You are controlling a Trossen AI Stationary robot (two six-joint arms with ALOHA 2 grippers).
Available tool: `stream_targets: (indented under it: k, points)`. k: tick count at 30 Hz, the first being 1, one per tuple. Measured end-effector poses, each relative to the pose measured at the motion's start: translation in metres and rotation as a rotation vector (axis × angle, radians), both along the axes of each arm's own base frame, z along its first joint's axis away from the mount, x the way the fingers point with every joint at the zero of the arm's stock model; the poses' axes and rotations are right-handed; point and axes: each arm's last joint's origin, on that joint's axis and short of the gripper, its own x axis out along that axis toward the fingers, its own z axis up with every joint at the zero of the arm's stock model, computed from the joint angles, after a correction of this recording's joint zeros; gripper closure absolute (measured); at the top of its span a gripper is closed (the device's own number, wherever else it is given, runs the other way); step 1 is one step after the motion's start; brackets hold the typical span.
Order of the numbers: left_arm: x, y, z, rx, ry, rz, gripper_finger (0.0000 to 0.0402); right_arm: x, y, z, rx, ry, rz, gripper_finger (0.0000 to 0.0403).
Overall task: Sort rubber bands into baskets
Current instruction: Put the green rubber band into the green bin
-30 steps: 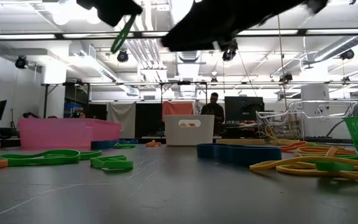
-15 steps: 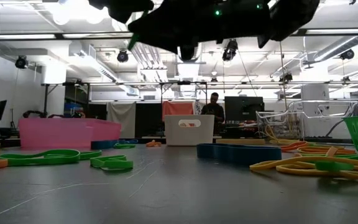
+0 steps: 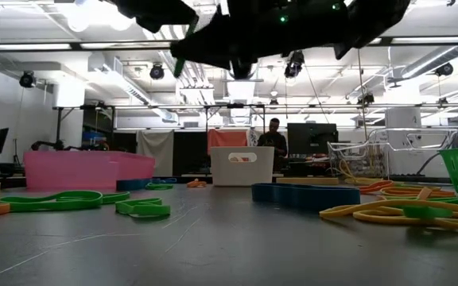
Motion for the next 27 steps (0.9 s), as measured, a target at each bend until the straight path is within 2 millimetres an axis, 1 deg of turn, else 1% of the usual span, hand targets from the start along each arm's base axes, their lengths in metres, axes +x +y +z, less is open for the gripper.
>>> stream_targets:
  k: [4,7,9,12,15,18,20,22,24,27]
  points:
    - [-0.004,0.001,-0.005,-0.022,0.061,0.018,0.0294,-0.011,-0.002,0.008,0.043,0.128,-0.014,0.0394]
    - [-0.007,0.002,-0.01,-0.037,0.122,0.034,0.0257,-0.026,-0.003,0.014,0.084,0.266,-0.034,0.0394]
    - [-0.009,0.002,-0.013,-0.038,0.158,0.042,0.0238,-0.042,-0.006,0.019,0.138,0.395,-0.063,0.0394]
    - [-0.011,0.003,-0.018,-0.04,0.21,0.052,0.0217,-0.073,-0.009,0.022,0.266,0.645,-0.132,0.0394]
    - [-0.013,0.003,-0.02,-0.045,0.239,0.061,0.0206,-0.112,-0.006,0.026,0.42,0.9,-0.274,0.0394]
    - [-0.013,0.003,-0.02,-0.048,0.24,0.064,0.0204,-0.148,0.001,0.035,0.554,1.058,-0.444,0.0394]
    - [-0.013,0.003,-0.02,-0.052,0.231,0.065,0.0203,-0.169,0.005,0.04,0.644,1.152,-0.559,0.0394]
    - [-0.012,0.003,-0.019,-0.053,0.222,0.066,0.0203,-0.186,0.007,0.043,0.703,1.233,-0.697,0.0394]
    - [-0.012,0.003,-0.018,-0.05,0.214,0.075,0.0203,-0.2,0.007,0.044,0.724,1.313,-0.832,0.0394]
    - [-0.012,0.004,-0.018,-0.036,0.209,0.1,0.0203,-0.213,0.008,0.04,0.757,1.424,-0.956,0.0394]
